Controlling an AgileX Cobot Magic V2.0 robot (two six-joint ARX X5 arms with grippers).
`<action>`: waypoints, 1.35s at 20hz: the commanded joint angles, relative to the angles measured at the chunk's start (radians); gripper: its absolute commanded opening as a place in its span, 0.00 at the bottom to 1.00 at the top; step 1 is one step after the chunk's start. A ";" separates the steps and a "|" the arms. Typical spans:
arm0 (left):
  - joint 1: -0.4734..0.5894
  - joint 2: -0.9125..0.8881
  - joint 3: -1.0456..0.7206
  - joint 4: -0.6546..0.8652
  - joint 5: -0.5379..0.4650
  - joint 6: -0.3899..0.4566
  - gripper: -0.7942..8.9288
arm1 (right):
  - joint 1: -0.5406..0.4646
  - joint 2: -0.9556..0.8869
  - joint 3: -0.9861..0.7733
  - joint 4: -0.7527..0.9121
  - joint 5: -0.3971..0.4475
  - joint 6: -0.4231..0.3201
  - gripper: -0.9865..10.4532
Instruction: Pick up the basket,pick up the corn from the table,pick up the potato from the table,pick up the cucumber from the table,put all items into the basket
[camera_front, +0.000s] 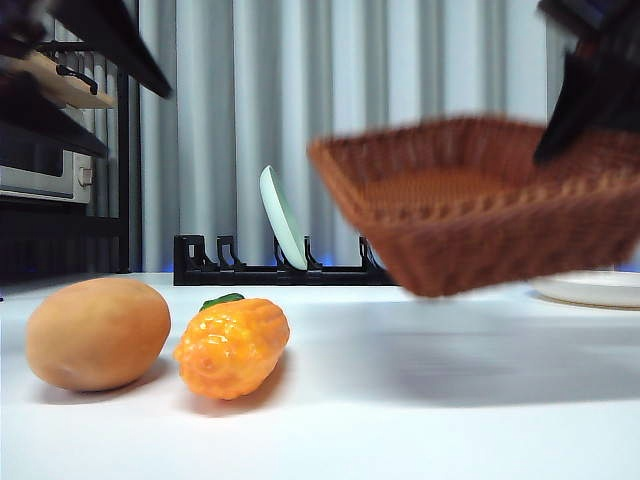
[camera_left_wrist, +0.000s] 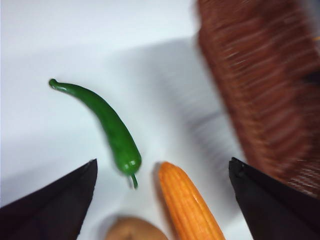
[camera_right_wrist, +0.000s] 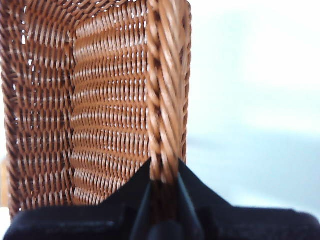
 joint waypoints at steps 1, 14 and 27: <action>-0.060 0.125 0.074 -0.010 -0.100 0.021 0.53 | 0.000 -0.111 0.009 0.011 -0.008 0.019 0.08; -0.186 0.700 0.358 -0.039 -0.341 0.074 0.53 | 0.001 -0.441 0.014 0.005 -0.003 0.106 0.08; -0.182 0.592 0.358 -0.165 -0.346 0.192 0.07 | 0.001 -0.278 0.024 0.015 0.047 0.121 0.08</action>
